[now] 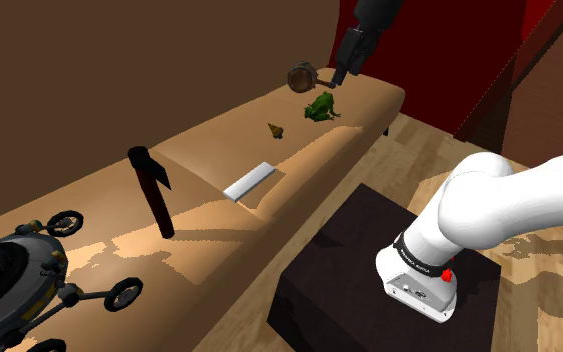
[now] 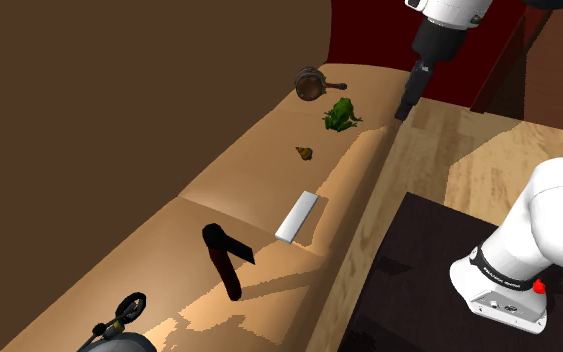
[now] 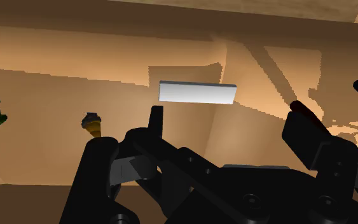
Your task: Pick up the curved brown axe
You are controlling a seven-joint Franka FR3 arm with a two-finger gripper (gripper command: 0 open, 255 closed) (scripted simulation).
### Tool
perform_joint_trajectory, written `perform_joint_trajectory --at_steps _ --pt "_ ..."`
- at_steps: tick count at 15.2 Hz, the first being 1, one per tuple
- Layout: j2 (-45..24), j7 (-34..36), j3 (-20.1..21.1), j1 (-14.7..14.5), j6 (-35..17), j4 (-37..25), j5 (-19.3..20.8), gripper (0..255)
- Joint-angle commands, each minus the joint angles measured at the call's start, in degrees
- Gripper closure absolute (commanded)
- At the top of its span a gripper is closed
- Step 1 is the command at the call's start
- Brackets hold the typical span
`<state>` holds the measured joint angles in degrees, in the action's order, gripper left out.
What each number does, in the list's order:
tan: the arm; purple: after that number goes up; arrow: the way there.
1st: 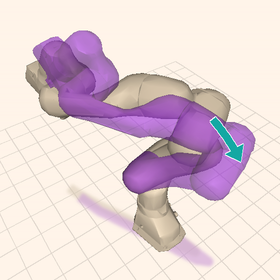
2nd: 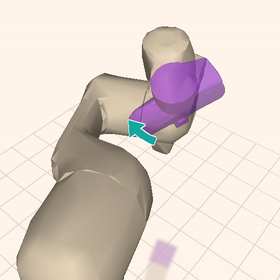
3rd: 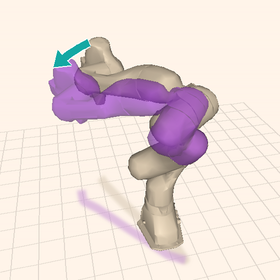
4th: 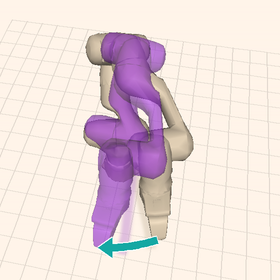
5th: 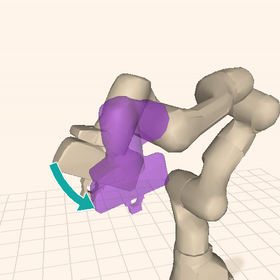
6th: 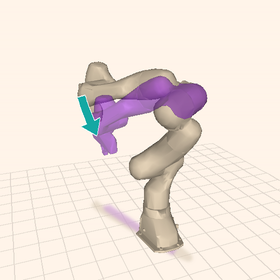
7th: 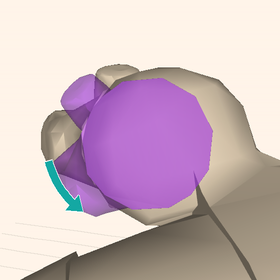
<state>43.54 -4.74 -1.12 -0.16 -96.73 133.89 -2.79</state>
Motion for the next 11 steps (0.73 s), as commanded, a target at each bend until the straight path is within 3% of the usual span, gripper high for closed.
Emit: perform_joint_trajectory --at_steps 1,11 --pt "0.0 0.0 0.0 0.0 0.0 0.0 0.0 0" --pt "-13.2 11.0 10.7 -3.2 -9.1 -4.5 -3.7 0"
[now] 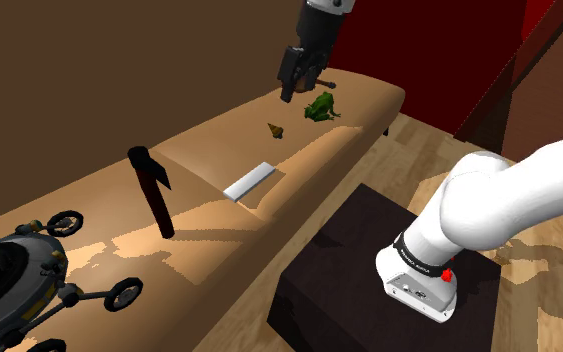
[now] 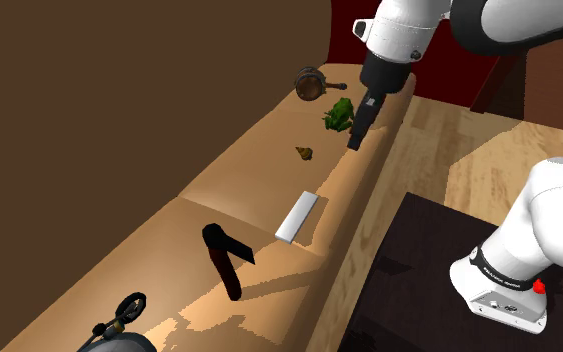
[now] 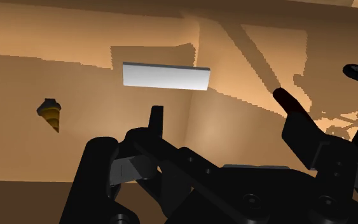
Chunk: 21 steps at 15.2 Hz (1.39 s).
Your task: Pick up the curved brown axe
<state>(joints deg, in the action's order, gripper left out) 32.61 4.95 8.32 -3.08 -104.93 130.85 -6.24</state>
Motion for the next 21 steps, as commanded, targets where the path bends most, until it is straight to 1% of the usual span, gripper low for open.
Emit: perform_joint_trajectory --at_steps 1,6,10,16,21 --pt "-3.9 2.5 2.3 -0.5 -1.7 -2.3 -0.3 0" --pt "-12.5 8.3 7.2 -1.3 -5.2 -7.5 0.4 0" --pt "-20.1 13.4 10.9 -1.9 -7.2 -12.9 2.5 0" --pt "-32.9 21.6 15.4 -3.8 -8.4 -23.3 8.1 0" --pt "-44.6 28.1 17.2 -7.3 -7.2 -34.4 14.2 0"
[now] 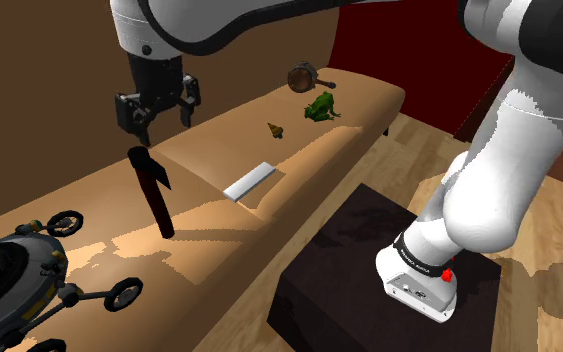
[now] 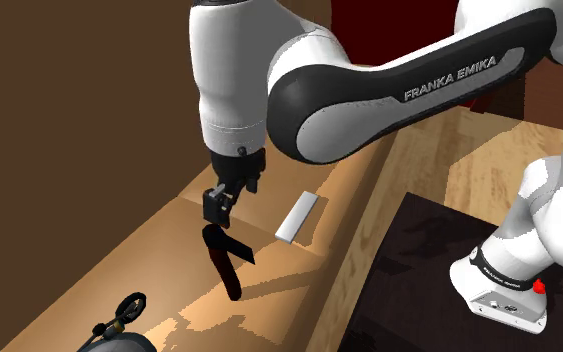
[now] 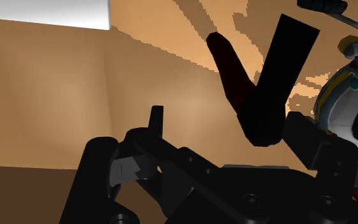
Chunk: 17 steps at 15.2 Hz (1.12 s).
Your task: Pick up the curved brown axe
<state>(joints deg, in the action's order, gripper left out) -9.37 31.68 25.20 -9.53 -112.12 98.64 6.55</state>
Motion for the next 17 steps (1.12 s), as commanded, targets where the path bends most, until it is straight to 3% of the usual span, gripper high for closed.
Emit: perform_joint_trajectory --at_steps 1,4,13,14,17 --pt "-5.1 2.6 0.4 -1.8 0.5 -4.8 2.6 0" --pt "-12.3 5.4 0.3 -5.0 2.5 -13.0 6.0 0" --pt "-13.2 6.1 -0.2 -4.9 -2.9 -8.4 6.6 0" --pt "-13.3 6.0 -0.2 -4.9 -2.8 -8.6 6.7 255" --pt "-13.3 6.0 -0.2 -4.9 -2.7 -8.7 6.7 255"
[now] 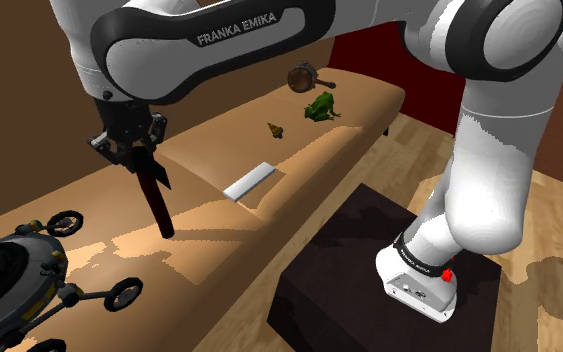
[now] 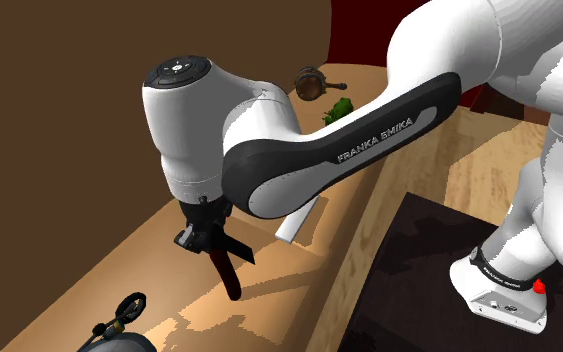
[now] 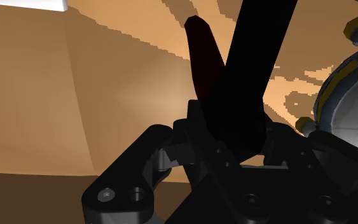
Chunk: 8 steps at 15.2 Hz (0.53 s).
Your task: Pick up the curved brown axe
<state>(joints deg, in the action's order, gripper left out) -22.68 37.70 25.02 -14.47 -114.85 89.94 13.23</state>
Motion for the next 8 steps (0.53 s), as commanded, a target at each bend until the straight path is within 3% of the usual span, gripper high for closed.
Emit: perform_joint_trajectory --at_steps 1,8 --pt "0.0 0.0 0.0 0.0 0.0 0.0 0.0 255" --pt "0.4 -0.2 0.1 0.0 1.2 -0.8 -0.3 255"
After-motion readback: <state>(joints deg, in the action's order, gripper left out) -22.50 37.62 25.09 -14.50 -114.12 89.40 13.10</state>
